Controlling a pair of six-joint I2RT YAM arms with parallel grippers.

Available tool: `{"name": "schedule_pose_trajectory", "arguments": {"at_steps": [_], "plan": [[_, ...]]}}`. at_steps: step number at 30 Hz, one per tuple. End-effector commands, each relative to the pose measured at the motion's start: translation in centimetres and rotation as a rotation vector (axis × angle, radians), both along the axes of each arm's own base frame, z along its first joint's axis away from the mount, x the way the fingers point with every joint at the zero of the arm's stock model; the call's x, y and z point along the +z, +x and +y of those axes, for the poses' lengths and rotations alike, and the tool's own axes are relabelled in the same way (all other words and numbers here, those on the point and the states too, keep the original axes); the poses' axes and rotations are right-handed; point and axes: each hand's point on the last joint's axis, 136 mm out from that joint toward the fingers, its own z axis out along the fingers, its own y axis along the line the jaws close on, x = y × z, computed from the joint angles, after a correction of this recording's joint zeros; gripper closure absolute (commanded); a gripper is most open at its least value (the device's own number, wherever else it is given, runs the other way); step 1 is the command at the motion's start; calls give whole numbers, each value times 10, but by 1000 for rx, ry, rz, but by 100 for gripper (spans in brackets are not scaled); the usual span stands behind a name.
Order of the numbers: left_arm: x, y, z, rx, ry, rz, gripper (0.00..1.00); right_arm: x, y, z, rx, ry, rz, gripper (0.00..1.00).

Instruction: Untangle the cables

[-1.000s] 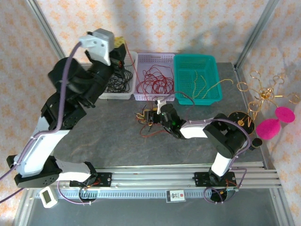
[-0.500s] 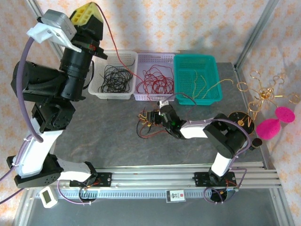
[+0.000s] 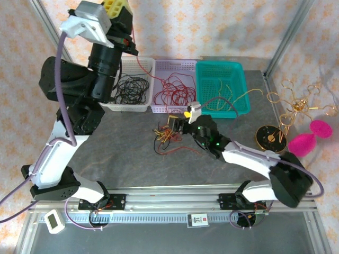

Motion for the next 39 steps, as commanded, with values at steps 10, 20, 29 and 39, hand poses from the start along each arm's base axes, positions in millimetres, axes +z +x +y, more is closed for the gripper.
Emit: {"name": "schedule_pose_trajectory", "arguments": {"at_steps": [10,20,29,39], "plan": [[-2,-9,-3,-65,8,1,100,121,-15,22,280,-172,-342,12],[-11,-9,-6,-94,20,38,100,161,-52,73,766,-98,-347,22],[-15,-7,-13,-117,28,47,100,177,-55,71,794,-87,-359,23],[-19,-4,-17,-121,41,56,100,179,-40,82,833,-85,-320,52]]}}
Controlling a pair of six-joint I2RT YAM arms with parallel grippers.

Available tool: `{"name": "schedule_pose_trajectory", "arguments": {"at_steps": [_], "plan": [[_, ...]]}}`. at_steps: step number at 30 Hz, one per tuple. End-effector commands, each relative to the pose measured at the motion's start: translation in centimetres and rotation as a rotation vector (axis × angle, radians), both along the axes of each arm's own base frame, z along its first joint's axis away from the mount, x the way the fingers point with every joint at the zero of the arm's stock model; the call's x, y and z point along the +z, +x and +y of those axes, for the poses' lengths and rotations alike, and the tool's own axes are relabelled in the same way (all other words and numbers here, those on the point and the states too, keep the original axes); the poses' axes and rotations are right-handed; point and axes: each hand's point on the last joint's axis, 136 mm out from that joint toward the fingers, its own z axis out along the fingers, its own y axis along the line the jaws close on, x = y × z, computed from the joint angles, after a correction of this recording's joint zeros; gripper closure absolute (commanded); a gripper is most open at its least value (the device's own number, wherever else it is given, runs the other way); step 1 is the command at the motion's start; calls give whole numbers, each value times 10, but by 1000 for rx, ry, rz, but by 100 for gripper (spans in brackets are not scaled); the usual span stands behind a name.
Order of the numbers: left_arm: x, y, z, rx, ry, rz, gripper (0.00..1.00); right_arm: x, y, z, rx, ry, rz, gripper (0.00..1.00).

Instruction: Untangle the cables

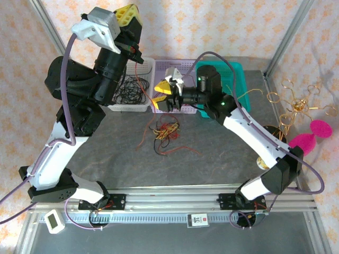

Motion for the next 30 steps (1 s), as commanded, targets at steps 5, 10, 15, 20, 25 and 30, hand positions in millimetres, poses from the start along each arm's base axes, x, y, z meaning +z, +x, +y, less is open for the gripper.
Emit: {"name": "schedule_pose_trajectory", "arguments": {"at_steps": [5,10,15,20,25,30], "plan": [[-2,-2,-4,-19,16,-3,100,16,10,-22,-45,18,57,53],[-6,1,-8,-19,29,3,100,20,15,-54,-93,52,88,45],[-7,1,-10,-24,33,1,100,28,1,-66,-81,65,66,31],[-7,1,-11,-29,34,2,100,39,-18,-67,-8,81,47,25],[-8,2,-13,-35,34,2,100,44,-26,-63,45,99,26,20],[-8,2,-14,-39,36,6,100,49,-28,-60,84,97,11,20]]}}
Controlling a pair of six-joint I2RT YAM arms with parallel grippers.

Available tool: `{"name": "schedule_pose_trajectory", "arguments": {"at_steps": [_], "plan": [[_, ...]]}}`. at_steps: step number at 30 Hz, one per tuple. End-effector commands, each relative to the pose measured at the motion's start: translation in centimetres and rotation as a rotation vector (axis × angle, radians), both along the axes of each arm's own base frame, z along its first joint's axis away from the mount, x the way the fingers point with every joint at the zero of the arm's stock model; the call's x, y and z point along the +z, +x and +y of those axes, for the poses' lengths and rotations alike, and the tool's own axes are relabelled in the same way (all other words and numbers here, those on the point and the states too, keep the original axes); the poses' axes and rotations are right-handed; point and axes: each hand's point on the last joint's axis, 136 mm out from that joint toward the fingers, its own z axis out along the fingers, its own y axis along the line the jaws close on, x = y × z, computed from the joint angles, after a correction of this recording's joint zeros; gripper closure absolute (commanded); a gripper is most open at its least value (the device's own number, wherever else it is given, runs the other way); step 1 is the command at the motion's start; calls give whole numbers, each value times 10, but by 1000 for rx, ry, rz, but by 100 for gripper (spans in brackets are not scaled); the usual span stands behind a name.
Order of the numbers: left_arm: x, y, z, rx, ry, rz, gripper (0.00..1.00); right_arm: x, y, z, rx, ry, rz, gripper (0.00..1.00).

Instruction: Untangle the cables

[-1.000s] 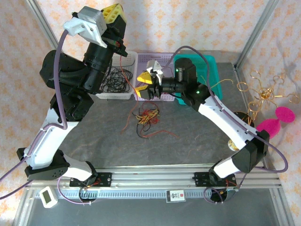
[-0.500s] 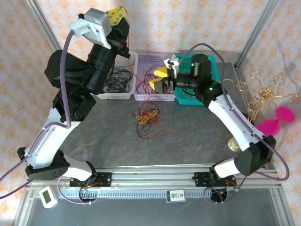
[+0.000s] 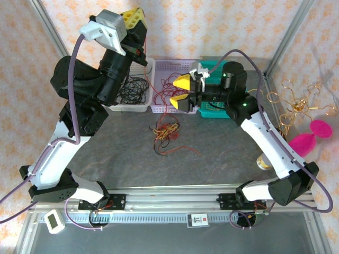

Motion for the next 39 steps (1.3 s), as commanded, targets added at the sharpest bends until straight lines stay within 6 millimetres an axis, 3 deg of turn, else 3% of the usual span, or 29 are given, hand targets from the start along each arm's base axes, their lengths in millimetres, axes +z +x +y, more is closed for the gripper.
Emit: {"name": "schedule_pose_trajectory", "arguments": {"at_steps": [1,3,7,15,18,22,24,28,29,34,39], "plan": [[1,-3,-3,-21,4,-5,100,19,-10,4,64,31,-60,20],[0,-2,-5,-24,7,-4,100,19,-10,11,72,31,-69,20],[-1,-1,-7,-27,8,1,100,10,-8,45,102,-12,-72,21],[-5,2,-9,-29,13,13,100,-4,9,83,179,-37,-18,41],[-6,3,-9,-26,16,17,100,-8,17,87,148,-49,3,58],[-15,10,-6,18,16,41,100,-9,28,85,76,-54,28,96],[-23,18,4,82,-11,76,98,-7,42,80,-7,-57,43,100],[-48,23,12,138,-21,112,55,3,83,53,-195,-25,88,100],[-54,23,13,137,-20,120,49,8,93,45,-237,-11,97,100],[-91,22,22,138,-41,193,33,27,154,12,-471,14,119,100],[-144,17,37,148,-58,309,25,44,201,1,-607,33,86,100]]}}
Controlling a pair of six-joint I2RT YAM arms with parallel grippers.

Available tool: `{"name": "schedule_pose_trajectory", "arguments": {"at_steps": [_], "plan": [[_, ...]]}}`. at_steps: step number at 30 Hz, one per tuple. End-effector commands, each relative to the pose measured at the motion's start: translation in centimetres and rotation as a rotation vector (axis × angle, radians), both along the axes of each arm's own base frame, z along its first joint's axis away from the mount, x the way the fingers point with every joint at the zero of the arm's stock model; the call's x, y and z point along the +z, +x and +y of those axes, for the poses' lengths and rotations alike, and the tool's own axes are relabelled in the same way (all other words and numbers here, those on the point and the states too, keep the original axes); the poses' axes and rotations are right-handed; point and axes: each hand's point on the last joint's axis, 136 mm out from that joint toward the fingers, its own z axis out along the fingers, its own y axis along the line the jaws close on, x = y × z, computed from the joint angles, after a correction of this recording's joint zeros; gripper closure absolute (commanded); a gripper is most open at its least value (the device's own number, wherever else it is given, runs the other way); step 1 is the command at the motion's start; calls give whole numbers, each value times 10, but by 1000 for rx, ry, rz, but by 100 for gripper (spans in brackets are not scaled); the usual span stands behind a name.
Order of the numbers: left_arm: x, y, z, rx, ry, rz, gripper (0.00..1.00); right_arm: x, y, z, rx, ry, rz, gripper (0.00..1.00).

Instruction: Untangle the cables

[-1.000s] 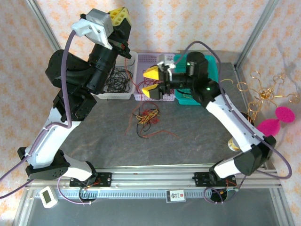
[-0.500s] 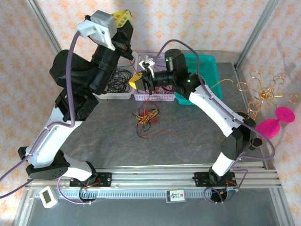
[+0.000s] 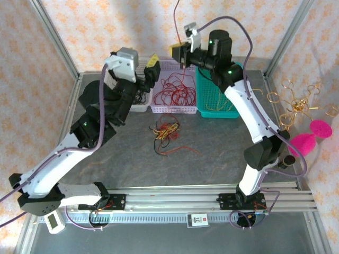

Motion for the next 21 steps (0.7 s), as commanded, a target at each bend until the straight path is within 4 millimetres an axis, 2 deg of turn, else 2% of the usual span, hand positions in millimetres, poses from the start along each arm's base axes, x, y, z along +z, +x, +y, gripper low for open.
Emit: {"name": "schedule_pose_trajectory", "arguments": {"at_steps": [1,3,6,8,12,16,18,21], "plan": [[-17,-12,25,27,-105,44,25,3,32,-5,-127,8,7,100],[-42,-15,30,31,-113,101,24,-1,56,-8,-199,1,-3,100],[-81,-18,31,13,-103,187,25,-21,91,-12,-294,-13,5,100],[-102,-22,29,-18,-105,232,26,-42,113,-13,-341,-28,16,100],[-139,-28,32,-33,-139,310,26,-102,150,-10,-401,-92,93,100],[-164,-30,33,-38,-155,359,27,-163,168,-10,-444,-171,191,100],[-172,-29,33,-32,-152,375,27,-195,169,-10,-445,-209,257,100],[-179,-26,33,-21,-144,384,27,-231,166,-7,-428,-233,344,100]]}}
